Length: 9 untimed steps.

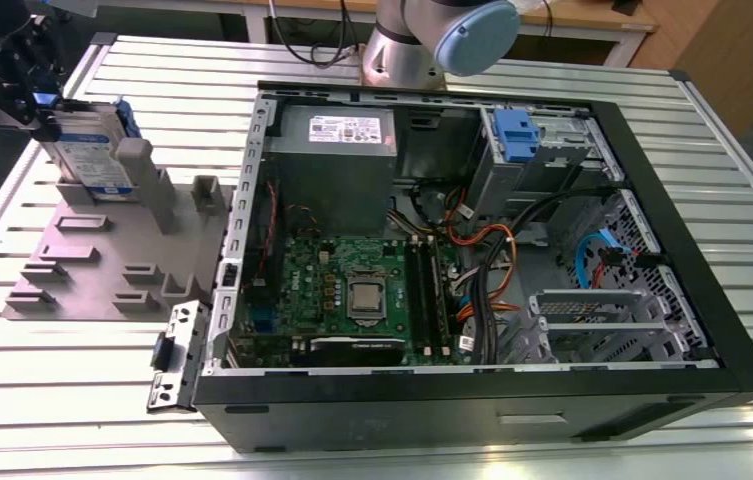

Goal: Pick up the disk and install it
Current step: 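Pick up the disk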

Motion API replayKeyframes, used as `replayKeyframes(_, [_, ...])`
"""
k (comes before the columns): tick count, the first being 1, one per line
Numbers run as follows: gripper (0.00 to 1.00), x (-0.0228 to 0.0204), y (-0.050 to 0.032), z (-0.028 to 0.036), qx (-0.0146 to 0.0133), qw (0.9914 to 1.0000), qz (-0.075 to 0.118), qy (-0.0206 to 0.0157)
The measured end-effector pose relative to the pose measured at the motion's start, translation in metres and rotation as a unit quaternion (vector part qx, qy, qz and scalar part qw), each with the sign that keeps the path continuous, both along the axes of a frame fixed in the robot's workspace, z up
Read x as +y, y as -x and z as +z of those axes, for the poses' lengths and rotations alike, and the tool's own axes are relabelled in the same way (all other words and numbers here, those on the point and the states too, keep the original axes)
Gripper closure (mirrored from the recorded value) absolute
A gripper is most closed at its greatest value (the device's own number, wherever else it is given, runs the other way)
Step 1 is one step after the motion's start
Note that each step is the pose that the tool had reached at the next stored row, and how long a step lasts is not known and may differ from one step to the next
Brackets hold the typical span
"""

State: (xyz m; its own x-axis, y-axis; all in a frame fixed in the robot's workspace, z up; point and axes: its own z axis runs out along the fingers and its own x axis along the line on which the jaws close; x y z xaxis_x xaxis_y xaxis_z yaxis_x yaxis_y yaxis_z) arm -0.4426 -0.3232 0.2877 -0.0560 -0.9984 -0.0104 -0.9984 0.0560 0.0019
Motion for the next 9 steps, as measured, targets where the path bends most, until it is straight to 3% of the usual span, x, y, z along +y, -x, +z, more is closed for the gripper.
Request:
replayKeyframes(6, [0.54, 0.0, 0.0, 0.0, 0.0, 1.0, 0.0, 0.0001])
replayKeyframes(7, [0.61, 0.0, 0.0, 0.0, 0.0, 1.0, 0.0, 0.0001])
replayKeyframes(9, [0.61, 0.0, 0.0, 0.0, 0.0, 1.0, 0.0, 0.0001])
